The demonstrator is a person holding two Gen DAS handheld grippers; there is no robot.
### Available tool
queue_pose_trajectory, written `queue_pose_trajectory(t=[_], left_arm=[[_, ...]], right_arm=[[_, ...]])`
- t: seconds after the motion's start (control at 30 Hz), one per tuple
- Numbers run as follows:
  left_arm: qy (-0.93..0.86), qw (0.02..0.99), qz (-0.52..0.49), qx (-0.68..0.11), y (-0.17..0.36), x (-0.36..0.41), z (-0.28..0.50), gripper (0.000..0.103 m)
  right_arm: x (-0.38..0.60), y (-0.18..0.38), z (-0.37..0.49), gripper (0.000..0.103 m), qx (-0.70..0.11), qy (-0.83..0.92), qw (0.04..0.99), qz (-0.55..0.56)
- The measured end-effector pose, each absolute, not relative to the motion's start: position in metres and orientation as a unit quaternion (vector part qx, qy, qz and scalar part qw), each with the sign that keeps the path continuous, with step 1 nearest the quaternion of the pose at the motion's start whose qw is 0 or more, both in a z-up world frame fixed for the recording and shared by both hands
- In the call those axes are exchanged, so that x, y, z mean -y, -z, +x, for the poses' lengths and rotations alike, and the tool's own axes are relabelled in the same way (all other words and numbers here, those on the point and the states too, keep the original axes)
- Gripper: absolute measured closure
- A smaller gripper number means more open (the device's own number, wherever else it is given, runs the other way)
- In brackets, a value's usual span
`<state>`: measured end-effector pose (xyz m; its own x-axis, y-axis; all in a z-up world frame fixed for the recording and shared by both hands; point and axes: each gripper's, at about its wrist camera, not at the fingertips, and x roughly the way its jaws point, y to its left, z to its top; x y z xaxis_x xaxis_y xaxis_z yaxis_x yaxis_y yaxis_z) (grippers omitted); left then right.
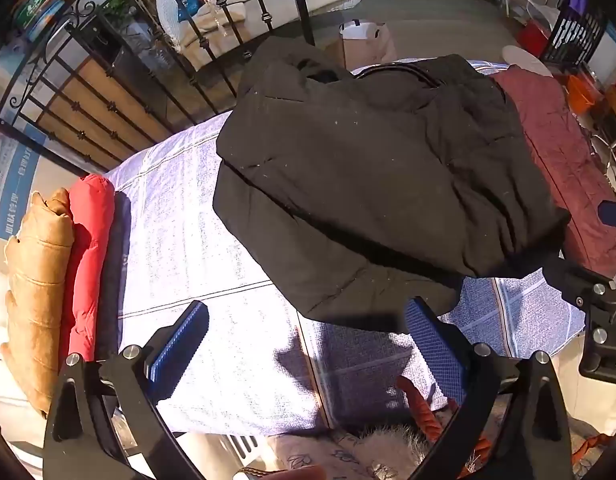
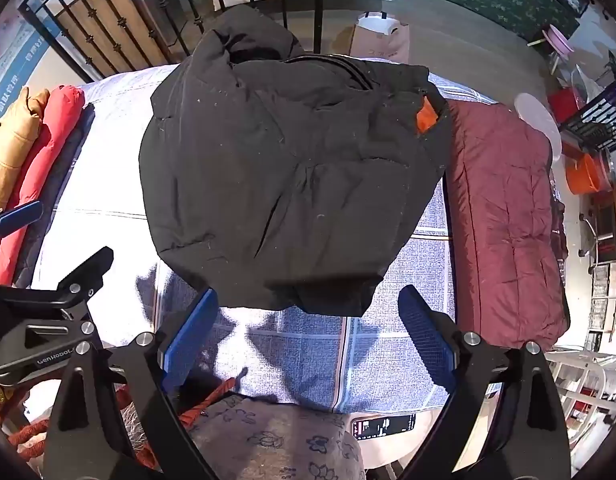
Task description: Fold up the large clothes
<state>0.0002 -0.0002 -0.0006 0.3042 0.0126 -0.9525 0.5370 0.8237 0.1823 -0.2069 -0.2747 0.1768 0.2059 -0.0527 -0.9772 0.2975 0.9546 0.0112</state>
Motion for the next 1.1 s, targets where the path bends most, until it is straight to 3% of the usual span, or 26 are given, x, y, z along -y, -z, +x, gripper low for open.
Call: queue_pose_trajectory(t=[1.1], left_arm=[[0.164,0.764,0.248,-0.573,0.010,-0.008,-0.001,0.006]], right_arm=[[0.274,-0.173,-0.209,0.013,-0.621,0.109,0.769,0.107]])
